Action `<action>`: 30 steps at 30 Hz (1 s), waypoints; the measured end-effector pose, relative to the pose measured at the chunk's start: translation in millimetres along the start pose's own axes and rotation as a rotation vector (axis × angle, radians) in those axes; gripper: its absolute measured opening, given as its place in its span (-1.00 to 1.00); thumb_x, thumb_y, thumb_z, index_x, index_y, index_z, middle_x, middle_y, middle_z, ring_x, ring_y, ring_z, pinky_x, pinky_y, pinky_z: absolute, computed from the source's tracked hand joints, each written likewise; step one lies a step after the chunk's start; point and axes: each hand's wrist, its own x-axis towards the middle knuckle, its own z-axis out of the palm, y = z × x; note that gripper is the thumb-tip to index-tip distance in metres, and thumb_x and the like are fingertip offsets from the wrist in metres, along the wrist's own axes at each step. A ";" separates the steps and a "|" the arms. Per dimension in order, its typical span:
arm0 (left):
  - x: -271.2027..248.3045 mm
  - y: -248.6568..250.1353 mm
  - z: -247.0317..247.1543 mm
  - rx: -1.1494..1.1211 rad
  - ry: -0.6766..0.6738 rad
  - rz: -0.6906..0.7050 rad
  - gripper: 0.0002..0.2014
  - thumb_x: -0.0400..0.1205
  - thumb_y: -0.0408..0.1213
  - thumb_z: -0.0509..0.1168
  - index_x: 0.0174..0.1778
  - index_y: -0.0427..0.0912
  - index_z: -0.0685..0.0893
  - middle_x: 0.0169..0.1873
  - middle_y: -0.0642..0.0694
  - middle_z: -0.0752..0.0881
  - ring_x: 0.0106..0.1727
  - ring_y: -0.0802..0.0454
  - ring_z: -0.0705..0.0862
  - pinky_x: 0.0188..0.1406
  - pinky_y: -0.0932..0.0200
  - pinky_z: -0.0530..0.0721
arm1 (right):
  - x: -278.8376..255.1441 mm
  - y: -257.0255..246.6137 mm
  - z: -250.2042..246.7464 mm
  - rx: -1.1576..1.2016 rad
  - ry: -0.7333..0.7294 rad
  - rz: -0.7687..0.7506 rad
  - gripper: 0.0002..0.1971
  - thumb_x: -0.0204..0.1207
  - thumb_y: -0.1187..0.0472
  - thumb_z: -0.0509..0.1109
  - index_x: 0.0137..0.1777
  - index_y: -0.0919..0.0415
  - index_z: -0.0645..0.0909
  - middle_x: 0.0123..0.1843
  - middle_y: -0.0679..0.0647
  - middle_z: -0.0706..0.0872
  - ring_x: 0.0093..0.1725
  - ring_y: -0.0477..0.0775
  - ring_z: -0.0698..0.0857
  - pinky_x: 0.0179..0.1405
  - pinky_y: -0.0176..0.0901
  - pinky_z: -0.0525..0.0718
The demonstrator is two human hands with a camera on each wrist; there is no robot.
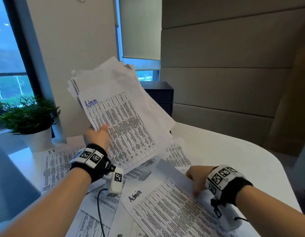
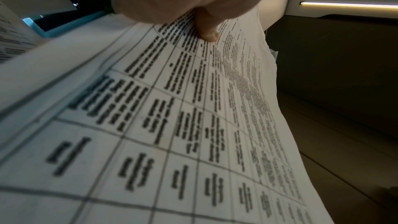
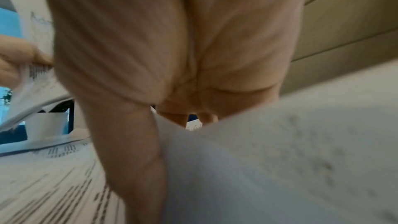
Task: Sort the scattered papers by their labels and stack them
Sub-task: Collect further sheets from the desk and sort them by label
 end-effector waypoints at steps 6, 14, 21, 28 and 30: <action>1.2 3.8 -6.2 0.004 0.023 0.009 -0.32 0.62 -0.17 0.36 0.59 -0.31 0.25 0.54 -0.26 0.39 0.55 -0.26 0.37 0.52 -0.12 0.38 | -4.8 4.3 -1.9 0.009 0.044 -0.053 -0.72 0.11 0.03 0.59 -0.48 0.05 0.51 -0.43 -0.08 0.62 -0.36 0.04 0.60 -0.39 -0.20 0.52; 2.2 5.3 -7.1 -0.025 0.008 -0.007 -0.32 0.61 -0.15 0.38 0.59 -0.30 0.27 0.52 -0.27 0.42 0.52 -0.27 0.41 0.48 -0.17 0.42 | -0.8 -3.7 3.7 -0.024 0.059 -0.078 -0.40 0.14 -0.08 0.68 0.09 -0.03 0.43 0.06 -0.07 0.47 0.03 0.06 0.61 0.05 -0.07 0.64; 1.3 7.2 -11.5 -0.016 0.020 0.031 -0.40 0.64 -0.23 0.35 0.54 -0.37 0.33 0.47 -0.30 0.48 0.49 -0.28 0.45 0.46 -0.10 0.43 | -7.1 4.9 -2.5 0.146 0.013 0.033 -0.31 0.22 0.06 0.68 0.32 0.03 0.45 0.22 0.00 0.68 0.14 0.07 0.65 0.17 -0.08 0.63; 5.1 3.1 -13.6 -0.008 0.011 0.013 -0.34 0.62 -0.19 0.36 0.57 -0.36 0.27 0.52 -0.29 0.41 0.53 -0.29 0.39 0.50 -0.17 0.39 | -12.1 9.4 -9.2 0.054 0.039 -0.027 -0.79 0.37 0.06 0.54 -0.03 0.06 0.68 -0.09 -0.05 0.70 -0.08 0.00 0.67 -0.20 -0.26 0.56; 9.0 0.2 -12.2 0.010 0.011 0.014 -0.34 0.63 -0.20 0.36 0.57 -0.37 0.27 0.53 -0.30 0.40 0.54 -0.29 0.38 0.51 -0.16 0.37 | -15.8 16.2 -27.1 0.032 0.098 -0.053 -0.88 0.40 0.15 0.49 -0.09 0.08 0.64 -0.09 -0.04 0.68 -0.05 0.01 0.64 -0.11 -0.22 0.54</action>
